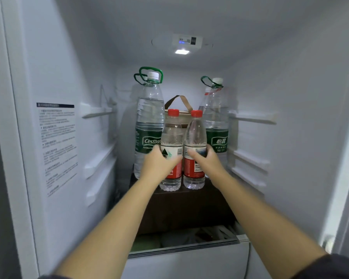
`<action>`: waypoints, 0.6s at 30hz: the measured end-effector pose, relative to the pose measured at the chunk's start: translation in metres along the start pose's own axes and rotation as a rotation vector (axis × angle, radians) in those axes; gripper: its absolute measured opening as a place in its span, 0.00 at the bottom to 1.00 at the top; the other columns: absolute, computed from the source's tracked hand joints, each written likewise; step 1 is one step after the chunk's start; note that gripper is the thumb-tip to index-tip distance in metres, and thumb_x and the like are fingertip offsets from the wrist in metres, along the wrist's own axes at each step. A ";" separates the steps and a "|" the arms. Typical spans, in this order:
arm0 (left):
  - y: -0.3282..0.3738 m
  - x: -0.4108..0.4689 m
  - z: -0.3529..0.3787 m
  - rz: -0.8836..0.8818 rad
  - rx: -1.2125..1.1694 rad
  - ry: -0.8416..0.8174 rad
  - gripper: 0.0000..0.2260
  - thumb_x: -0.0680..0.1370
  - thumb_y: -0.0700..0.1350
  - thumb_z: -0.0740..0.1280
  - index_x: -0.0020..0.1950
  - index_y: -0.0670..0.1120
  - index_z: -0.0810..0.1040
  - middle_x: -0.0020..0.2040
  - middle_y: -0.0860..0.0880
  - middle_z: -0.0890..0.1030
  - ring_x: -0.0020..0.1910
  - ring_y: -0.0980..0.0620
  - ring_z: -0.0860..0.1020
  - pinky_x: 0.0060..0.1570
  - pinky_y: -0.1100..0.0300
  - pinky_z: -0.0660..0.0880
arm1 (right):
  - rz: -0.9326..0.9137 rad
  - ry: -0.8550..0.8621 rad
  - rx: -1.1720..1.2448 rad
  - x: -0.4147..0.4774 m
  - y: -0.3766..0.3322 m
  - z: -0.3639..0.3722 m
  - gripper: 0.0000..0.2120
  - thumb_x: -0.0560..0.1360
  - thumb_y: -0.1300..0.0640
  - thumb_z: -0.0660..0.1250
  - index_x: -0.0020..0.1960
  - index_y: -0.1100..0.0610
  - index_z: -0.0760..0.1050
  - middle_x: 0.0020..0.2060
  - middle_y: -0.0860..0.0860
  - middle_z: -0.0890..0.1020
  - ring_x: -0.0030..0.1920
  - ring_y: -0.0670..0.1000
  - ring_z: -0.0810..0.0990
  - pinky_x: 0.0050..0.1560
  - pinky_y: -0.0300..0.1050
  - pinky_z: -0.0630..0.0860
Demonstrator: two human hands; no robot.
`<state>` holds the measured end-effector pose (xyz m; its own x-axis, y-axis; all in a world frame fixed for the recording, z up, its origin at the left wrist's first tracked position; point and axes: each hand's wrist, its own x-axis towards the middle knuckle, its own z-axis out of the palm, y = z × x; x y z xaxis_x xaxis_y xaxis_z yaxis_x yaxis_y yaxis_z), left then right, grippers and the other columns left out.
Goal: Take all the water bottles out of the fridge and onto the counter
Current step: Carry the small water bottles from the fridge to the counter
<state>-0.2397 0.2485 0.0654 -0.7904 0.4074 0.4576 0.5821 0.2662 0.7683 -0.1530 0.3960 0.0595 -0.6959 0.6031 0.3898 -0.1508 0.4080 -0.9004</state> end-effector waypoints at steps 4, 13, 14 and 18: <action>-0.023 -0.013 0.017 -0.034 0.011 -0.089 0.25 0.68 0.56 0.75 0.61 0.49 0.76 0.54 0.49 0.82 0.51 0.51 0.79 0.45 0.59 0.73 | -0.003 -0.027 -0.038 -0.012 0.018 0.003 0.22 0.73 0.52 0.74 0.63 0.46 0.69 0.49 0.39 0.77 0.53 0.44 0.76 0.50 0.39 0.73; -0.014 -0.051 0.010 0.030 -0.035 0.052 0.26 0.67 0.56 0.76 0.60 0.45 0.78 0.52 0.49 0.83 0.49 0.52 0.81 0.41 0.62 0.73 | -0.078 0.180 0.082 -0.057 0.006 0.008 0.23 0.69 0.55 0.77 0.61 0.48 0.74 0.49 0.40 0.80 0.49 0.37 0.78 0.48 0.37 0.74; -0.010 -0.057 0.008 0.039 -0.046 0.056 0.25 0.67 0.56 0.76 0.59 0.45 0.78 0.52 0.49 0.84 0.49 0.52 0.81 0.42 0.61 0.75 | -0.091 0.197 0.084 -0.064 0.004 0.008 0.24 0.69 0.56 0.77 0.62 0.50 0.74 0.51 0.42 0.81 0.50 0.39 0.79 0.50 0.39 0.76; 0.000 -0.090 -0.004 0.045 -0.053 0.078 0.27 0.66 0.59 0.76 0.59 0.47 0.77 0.52 0.50 0.83 0.49 0.51 0.81 0.45 0.57 0.78 | -0.137 0.229 0.101 -0.101 -0.004 0.005 0.24 0.68 0.56 0.78 0.61 0.50 0.74 0.51 0.43 0.82 0.50 0.40 0.81 0.49 0.37 0.77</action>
<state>-0.1697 0.2083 0.0260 -0.7775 0.3476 0.5241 0.6080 0.2022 0.7678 -0.0855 0.3298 0.0228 -0.4893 0.6910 0.5321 -0.3098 0.4326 -0.8467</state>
